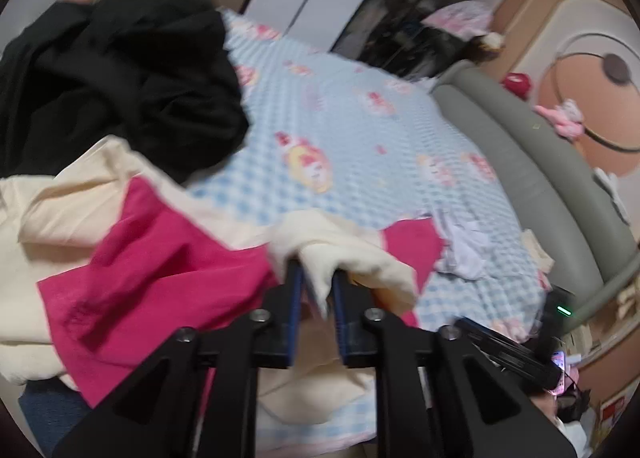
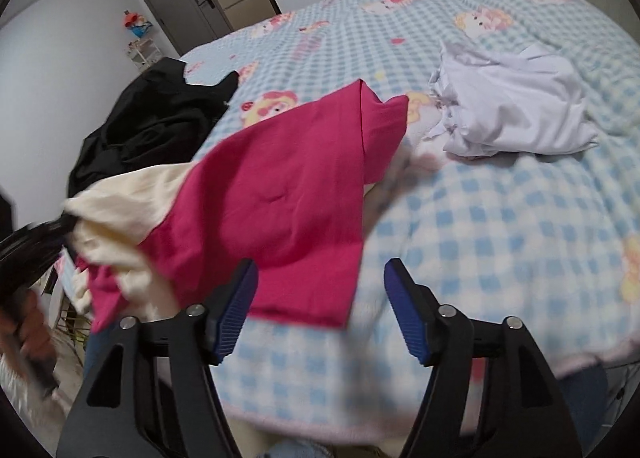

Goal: Fold clothes

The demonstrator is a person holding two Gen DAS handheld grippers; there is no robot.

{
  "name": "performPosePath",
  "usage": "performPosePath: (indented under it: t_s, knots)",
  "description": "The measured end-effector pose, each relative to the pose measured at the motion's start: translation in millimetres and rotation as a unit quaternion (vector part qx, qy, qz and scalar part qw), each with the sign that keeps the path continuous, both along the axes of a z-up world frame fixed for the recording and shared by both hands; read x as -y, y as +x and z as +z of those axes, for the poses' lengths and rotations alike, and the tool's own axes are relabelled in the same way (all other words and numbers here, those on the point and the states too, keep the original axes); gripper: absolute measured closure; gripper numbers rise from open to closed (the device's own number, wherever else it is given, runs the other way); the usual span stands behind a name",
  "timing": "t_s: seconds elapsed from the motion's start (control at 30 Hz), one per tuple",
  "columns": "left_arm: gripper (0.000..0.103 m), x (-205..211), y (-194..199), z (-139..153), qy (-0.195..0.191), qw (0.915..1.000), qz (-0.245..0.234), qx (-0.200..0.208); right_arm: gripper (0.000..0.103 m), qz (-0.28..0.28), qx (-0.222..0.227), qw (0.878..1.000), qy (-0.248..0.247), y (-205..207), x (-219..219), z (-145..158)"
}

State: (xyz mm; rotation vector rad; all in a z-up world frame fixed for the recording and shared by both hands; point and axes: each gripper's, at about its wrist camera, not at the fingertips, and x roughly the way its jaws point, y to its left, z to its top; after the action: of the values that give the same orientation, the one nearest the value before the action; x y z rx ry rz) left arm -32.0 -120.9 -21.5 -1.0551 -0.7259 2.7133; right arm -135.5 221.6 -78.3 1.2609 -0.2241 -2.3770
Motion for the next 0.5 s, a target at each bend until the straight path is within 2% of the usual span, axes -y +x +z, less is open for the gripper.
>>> performPosePath:
  t_s: [0.07, 0.17, 0.2, 0.27, 0.33, 0.37, 0.43, 0.5]
  knots:
    - [0.065, -10.6, 2.1, 6.5, -0.014, 0.9998, 0.003, -0.013, 0.029, -0.01, 0.012, 1.0, 0.011, -20.2, 7.7, -18.3]
    - [0.063, -17.4, 5.4, 16.8, -0.019, 0.9996, 0.006, -0.02, 0.03, -0.024, 0.061, 0.997, 0.029, -46.7, 16.8, -50.3]
    - [0.063, -18.4, 6.7, 20.9, -0.017, 0.9996, 0.003, -0.022, 0.03, -0.02, 0.078, 0.997, 0.02, -51.7, 19.7, -58.8]
    - [0.061, -21.8, 9.6, 26.9, -0.022, 0.9992, 0.007, -0.034, 0.034, -0.011, 0.074, 0.997, 0.015, -50.0, 26.7, -61.2]
    - [0.061, -24.4, 12.3, 34.8, -0.034, 0.9979, 0.022, -0.051, 0.065, 0.01, 0.05, 0.998, 0.034, -41.5, 34.2, -54.1]
    - [0.061, -27.3, 13.2, 40.5, -0.039, 0.9967, 0.03, -0.064, 0.072, 0.017, 0.04, 0.998, 0.043, -35.9, 34.9, -49.7]
    - [0.061, -34.7, 10.8, 49.9, -0.054, 0.9935, 0.038, -0.092, 0.1, 0.029, 0.029, 0.998, 0.045, -25.6, 32.3, -41.9]
    - [0.056, -46.0, 0.8, 53.8, -0.056, 0.9927, 0.018, -0.106, 0.1, 0.037, 0.031, 0.998, 0.027, -14.4, 26.3, -34.8]
